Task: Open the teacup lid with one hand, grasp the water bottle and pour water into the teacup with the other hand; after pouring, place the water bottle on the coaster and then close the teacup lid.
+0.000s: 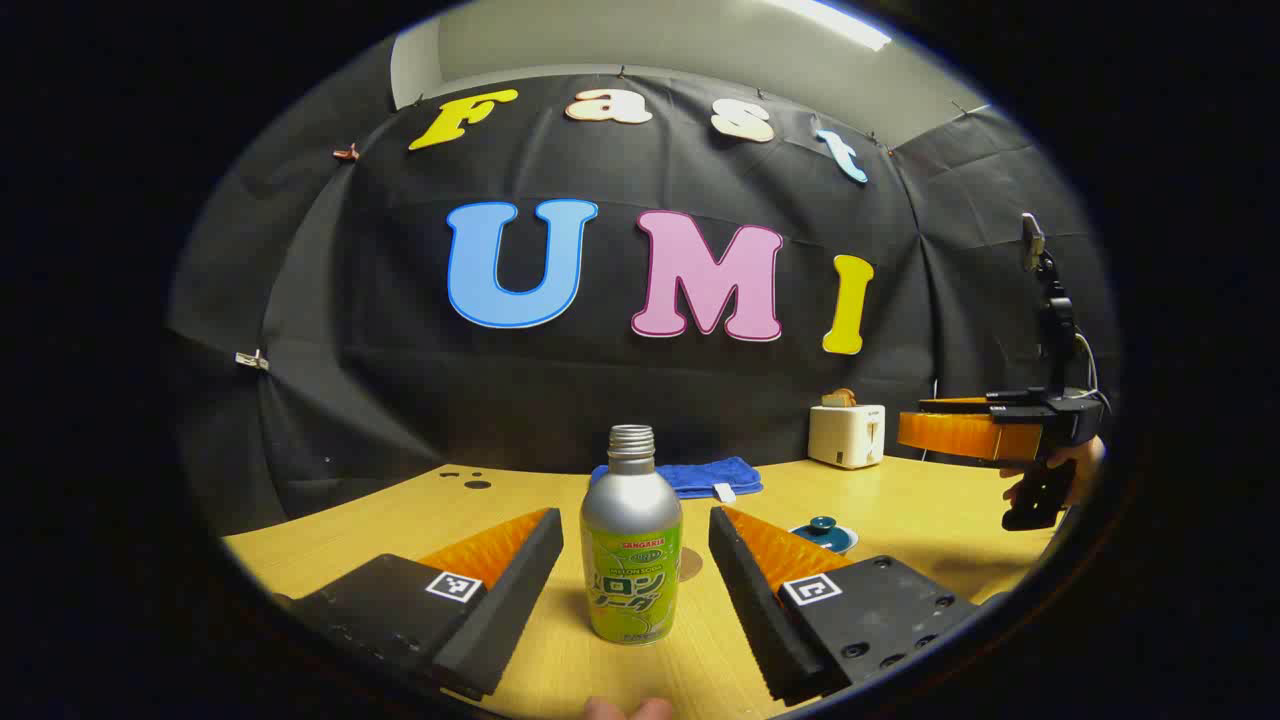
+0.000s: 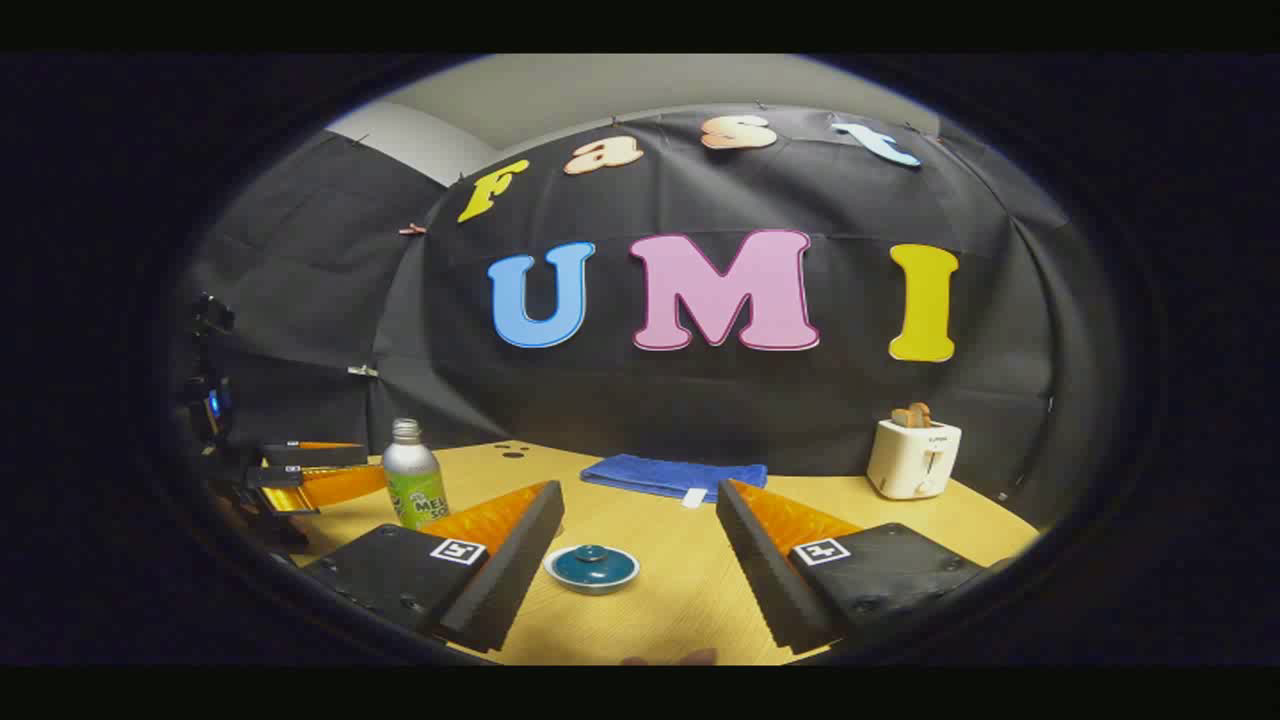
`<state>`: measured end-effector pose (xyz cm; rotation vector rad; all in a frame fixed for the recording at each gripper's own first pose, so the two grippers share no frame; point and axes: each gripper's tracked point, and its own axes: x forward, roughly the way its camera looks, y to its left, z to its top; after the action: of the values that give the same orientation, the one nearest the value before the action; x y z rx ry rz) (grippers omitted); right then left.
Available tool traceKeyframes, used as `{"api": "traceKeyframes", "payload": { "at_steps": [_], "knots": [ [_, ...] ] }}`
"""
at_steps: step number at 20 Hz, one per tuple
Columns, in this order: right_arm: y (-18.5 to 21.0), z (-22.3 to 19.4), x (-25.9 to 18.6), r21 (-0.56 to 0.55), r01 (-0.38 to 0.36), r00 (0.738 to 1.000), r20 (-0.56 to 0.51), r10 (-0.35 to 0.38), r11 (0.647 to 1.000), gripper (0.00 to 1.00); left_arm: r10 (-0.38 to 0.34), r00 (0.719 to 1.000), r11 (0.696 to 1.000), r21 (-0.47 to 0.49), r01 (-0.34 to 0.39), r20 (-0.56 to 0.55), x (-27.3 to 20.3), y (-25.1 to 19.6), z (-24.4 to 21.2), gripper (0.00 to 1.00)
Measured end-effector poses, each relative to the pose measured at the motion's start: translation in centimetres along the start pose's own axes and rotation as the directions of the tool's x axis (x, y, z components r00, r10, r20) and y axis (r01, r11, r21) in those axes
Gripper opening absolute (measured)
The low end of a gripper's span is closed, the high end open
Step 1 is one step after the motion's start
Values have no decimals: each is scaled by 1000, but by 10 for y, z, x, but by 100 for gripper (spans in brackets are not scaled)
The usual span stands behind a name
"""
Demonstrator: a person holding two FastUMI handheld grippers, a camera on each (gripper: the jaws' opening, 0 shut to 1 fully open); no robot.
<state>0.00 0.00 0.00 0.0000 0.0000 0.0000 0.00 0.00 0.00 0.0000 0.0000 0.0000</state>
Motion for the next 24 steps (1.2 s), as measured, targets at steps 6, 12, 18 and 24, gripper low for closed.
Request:
{"api": "traceKeyframes", "payload": {
  "at_steps": [6, 12, 18, 24],
  "knots": [
    [5, -11, 4, 9, -24, 999, -30, 24, 1000, 95, 6, 1000, 1000, 4, -6, -13, 4, -1, -7, 94],
    [12, -25, 12, -1, -44, 997, -65, 44, 999, 95, 6, 1000, 1000, 9, -6, -26, 9, -3, -15, 94],
    [23, -68, 33, -21, -85, 980, -182, 80, 996, 94, 0, 1000, 1000, 10, 0, -28, 11, -5, -22, 94],
    [33, -108, 54, -41, -132, 948, -298, 114, 990, 85, 3, 999, 1000, 5, -3, -38, 13, -3, -27, 93]
  ]
}}
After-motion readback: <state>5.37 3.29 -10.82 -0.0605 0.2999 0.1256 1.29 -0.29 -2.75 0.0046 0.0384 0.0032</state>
